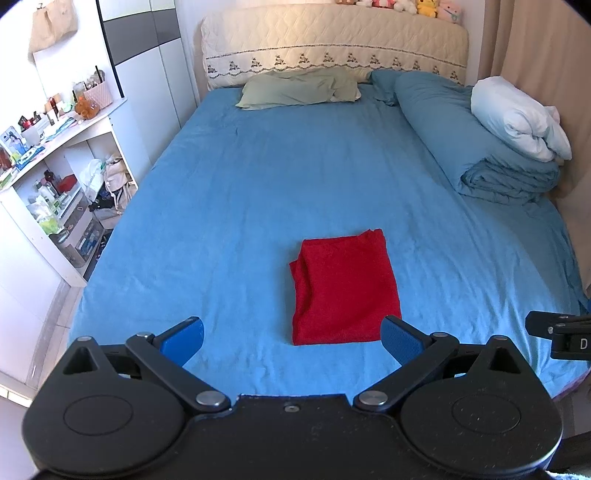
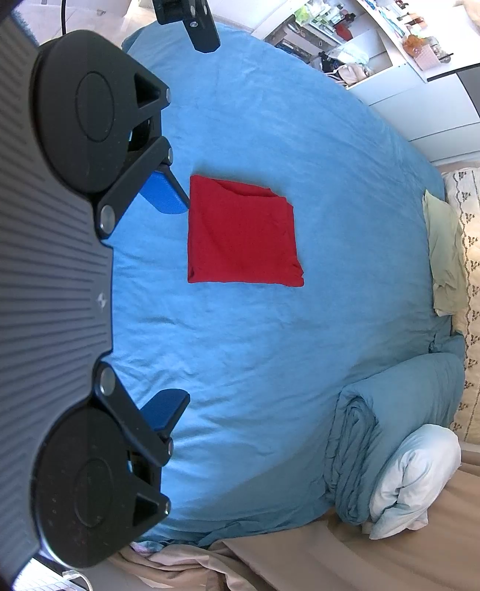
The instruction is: Fold small clothes
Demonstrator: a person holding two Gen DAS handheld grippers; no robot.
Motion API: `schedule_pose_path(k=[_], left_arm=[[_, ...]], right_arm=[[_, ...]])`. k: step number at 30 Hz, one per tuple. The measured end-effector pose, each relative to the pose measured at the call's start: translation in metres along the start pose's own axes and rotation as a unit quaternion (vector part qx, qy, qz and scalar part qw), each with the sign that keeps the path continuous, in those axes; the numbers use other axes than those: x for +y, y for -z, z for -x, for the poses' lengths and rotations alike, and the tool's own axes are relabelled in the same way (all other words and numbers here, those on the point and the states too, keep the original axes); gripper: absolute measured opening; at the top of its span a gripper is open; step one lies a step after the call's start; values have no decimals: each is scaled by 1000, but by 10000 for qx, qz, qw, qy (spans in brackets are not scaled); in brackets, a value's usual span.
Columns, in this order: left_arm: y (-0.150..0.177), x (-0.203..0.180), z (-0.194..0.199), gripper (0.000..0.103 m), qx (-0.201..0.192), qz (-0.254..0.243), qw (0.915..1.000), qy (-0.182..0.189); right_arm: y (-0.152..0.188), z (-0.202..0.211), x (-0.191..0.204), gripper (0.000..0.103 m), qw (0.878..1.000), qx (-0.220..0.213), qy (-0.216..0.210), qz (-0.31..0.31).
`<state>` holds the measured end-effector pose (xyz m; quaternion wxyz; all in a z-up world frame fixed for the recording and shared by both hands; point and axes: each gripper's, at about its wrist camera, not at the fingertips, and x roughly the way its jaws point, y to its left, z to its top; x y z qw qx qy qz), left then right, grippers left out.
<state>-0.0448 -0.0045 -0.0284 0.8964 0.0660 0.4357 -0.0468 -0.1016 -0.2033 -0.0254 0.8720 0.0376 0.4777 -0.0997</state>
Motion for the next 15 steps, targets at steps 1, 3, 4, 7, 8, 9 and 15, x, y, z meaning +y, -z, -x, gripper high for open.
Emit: schedule_pose_path(k=[1,3,4,7,8,9,15], left_arm=[[0,0,0,103,0,-10,10000,-2],[-1,-2,0,103,-8,-24,10000,-3],[-1,-2,0,103,-11,-30,10000,-6],[-2,-3,0,103,-15,-50,10000,-8],[-1,-3,-1,103,-18,-55,10000,2],[-1,-2,0,103,-19,-54,10000,25],[-1,0,-1,103,-15,-62,10000,42]], right_arm=[[0,0,0,103,10000,2,0,-1],[0,0,-1,103,10000,0,-4,-1],[0,0,-1,103,10000,3,-1,1],[0,0,-1,103,10000,-1,-5,-3],[1,0,-2,103,10000,0,-10,-3],[1,0,-2,103,10000,-3,-10,-13],[3,0,-3,103,10000,-12,-11,-64]])
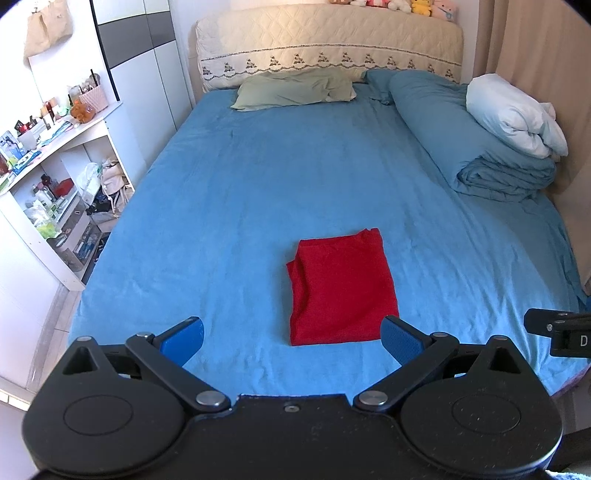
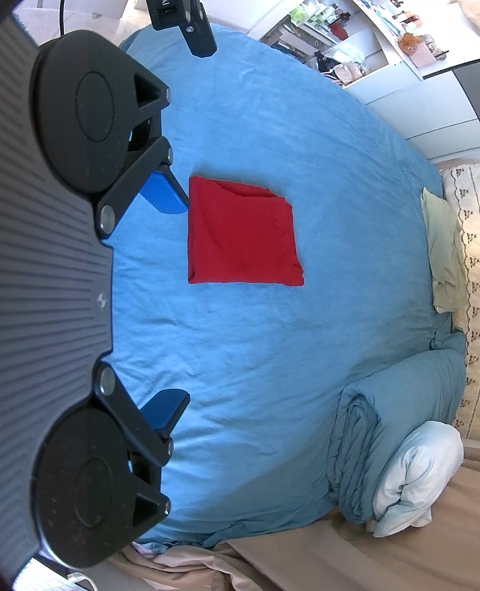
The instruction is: Fold small clothes
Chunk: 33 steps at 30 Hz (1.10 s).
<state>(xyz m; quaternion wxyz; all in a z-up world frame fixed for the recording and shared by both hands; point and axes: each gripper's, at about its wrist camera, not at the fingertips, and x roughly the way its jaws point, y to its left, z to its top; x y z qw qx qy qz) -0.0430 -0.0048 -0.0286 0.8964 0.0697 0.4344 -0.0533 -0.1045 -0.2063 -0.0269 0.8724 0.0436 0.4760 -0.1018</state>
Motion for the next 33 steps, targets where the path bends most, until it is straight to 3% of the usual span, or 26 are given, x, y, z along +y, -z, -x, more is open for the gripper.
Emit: schedule_pose_path(k=[33], left_arm=[[1,-4,4,103,-123,7,9999,-75]], right_arm=[[1,5,4,103,9999,-99,49,20]])
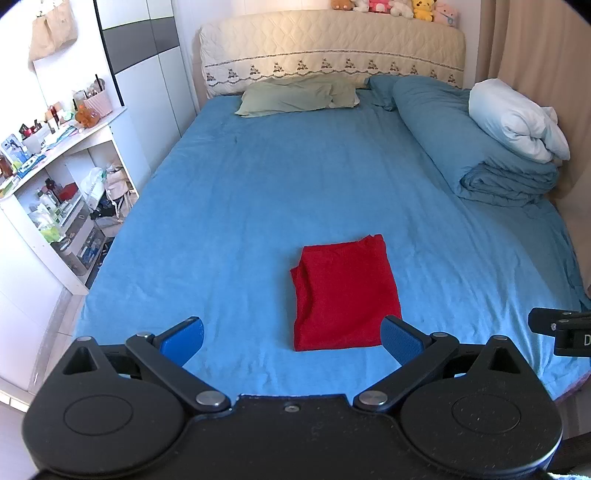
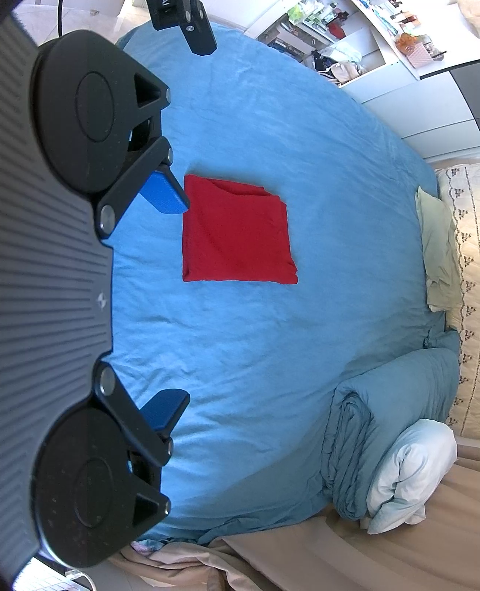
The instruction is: Fold small clothes
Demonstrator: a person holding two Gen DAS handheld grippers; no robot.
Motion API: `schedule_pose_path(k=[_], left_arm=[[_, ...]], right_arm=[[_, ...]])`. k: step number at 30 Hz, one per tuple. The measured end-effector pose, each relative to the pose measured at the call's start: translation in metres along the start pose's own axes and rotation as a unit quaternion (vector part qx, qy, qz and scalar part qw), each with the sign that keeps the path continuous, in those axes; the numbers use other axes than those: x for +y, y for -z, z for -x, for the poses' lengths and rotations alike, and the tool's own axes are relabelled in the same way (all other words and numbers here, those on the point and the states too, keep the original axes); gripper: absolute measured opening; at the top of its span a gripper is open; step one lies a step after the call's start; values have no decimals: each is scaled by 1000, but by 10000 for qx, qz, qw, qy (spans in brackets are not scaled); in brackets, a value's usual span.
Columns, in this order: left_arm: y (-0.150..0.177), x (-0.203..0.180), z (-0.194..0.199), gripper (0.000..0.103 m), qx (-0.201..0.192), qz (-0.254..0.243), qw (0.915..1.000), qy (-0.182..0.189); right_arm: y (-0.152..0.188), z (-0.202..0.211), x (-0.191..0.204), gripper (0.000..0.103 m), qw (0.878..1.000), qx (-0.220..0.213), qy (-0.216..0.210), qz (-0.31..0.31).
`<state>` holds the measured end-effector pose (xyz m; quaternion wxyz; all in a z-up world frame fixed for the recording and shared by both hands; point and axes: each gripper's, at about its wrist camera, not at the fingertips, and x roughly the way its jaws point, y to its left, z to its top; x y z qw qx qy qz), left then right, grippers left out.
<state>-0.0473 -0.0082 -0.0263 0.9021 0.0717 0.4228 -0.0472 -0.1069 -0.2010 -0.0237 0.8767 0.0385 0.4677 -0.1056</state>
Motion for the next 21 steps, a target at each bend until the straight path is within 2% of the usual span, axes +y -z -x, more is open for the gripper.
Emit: schedule_pose_path(k=[13,21], left_arm=[[2,-2,7,103,-224,-74,9997,-39],[1,1,6,103,-189,44,9998,-84]], right_arm=[[0,4,2,103,10000,-63,-5,-2],[-1,4,1,103,10000,-84,-7,10]])
